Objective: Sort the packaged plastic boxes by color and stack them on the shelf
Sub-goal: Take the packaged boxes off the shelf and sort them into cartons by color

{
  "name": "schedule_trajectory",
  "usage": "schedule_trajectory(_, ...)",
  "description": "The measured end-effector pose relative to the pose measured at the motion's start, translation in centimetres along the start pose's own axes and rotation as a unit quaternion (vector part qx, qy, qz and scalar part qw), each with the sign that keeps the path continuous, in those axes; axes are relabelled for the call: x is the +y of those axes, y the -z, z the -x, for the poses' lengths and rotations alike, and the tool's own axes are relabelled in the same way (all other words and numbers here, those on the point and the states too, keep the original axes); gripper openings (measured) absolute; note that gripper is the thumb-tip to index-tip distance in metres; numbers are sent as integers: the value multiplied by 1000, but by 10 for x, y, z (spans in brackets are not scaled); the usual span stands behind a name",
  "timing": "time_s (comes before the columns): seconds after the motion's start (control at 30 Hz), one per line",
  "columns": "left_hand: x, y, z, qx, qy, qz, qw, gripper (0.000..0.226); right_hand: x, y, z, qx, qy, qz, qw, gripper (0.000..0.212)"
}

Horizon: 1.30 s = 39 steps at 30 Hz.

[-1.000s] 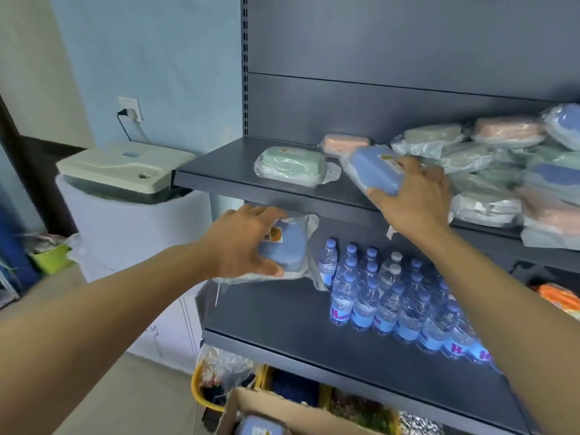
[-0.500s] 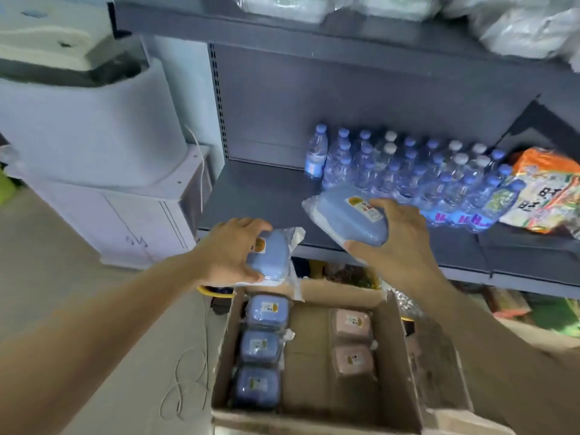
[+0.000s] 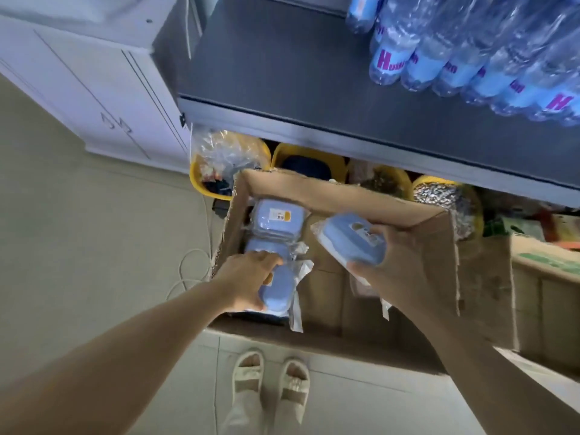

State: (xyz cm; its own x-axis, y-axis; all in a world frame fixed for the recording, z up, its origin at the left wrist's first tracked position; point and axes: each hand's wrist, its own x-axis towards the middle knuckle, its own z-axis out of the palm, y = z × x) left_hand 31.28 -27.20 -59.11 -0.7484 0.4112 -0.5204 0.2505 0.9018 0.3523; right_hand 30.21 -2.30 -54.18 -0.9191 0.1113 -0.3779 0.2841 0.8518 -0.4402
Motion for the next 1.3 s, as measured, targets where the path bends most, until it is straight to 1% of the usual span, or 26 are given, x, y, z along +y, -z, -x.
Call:
schedule_trajectory(0.13, -17, -53, -29, -21, 18, -30, 999, 83, 12, -34, -24, 9, 13, 5, 1000, 74)
schedule_trajectory(0.23, -26, -85, -45, -12, 18, -73, 997, 78, 21, -62, -38, 6, 38, 4, 999, 72)
schedule_trajectory(0.3, -33, -103, -50, -16, 6, -127, 992, 81, 24, -80, -43, -12, 43, 11, 999, 71)
schedule_trajectory(0.37, -39, -119, -52, -3, -10, -165, 986, 89, 27, -96, -48, -27, 56, 2, 998, 71)
schedule_trajectory(0.4, -41, -125, -53, 1, -6, -167, 986, 91, 27, -104, -51, -32, 66, -10, 997, 71)
schedule_trajectory(0.47, -45, -137, -54, -13, -6, -162, 987, 90, 26, -116, -57, -46, 83, -31, 995, 71)
schedule_trajectory(0.57, -48, -143, -54, -9, -2, -156, 988, 91, 22, -128, -67, -51, 105, -33, 993, 70)
schedule_trajectory(0.67, -45, -128, -45, -30, 22, -98, 994, 92, 15, -135, -73, -57, 122, -24, 991, 69)
schedule_trajectory(0.7, -43, -119, -39, -18, 24, -82, 996, 86, 13, -136, -74, -64, 126, -23, 990, 69)
schedule_trajectory(0.8, -40, -92, -18, 125, -21, -83, 988, 55, 8, -144, -79, -78, 142, -15, 987, 68)
schedule_trajectory(0.87, -45, -81, -7, 216, -26, -72, 973, 43, 4, -153, -81, -86, 163, -2, 983, 67)
schedule_trajectory(0.9, -46, -74, -3, 248, -15, -73, 966, 45, 0, -159, -82, -89, 180, 11, 980, 66)
schedule_trajectory(0.97, -48, -60, 1, 288, 26, -59, 956, 58, -8, -173, -84, -82, 222, 42, 971, 62)
schedule_trajectory(1.03, -50, -50, 0, 305, 86, -11, 948, 67, -16, -188, -87, -63, 265, 72, 959, 61)
schedule_trajectory(1.1, -54, -48, -3, 298, 139, 70, 942, 72, -21, -203, -90, -47, 288, 112, 950, 62)
schedule_trajectory(1.17, -61, -52, -7, 281, 160, 117, 939, 75, -21, -217, -92, -33, 294, 159, 942, 66)
schedule_trajectory(1.3, -67, -60, -8, 249, 181, 129, 942, 83, -15, -231, -90, -35, 297, 217, 929, 72)
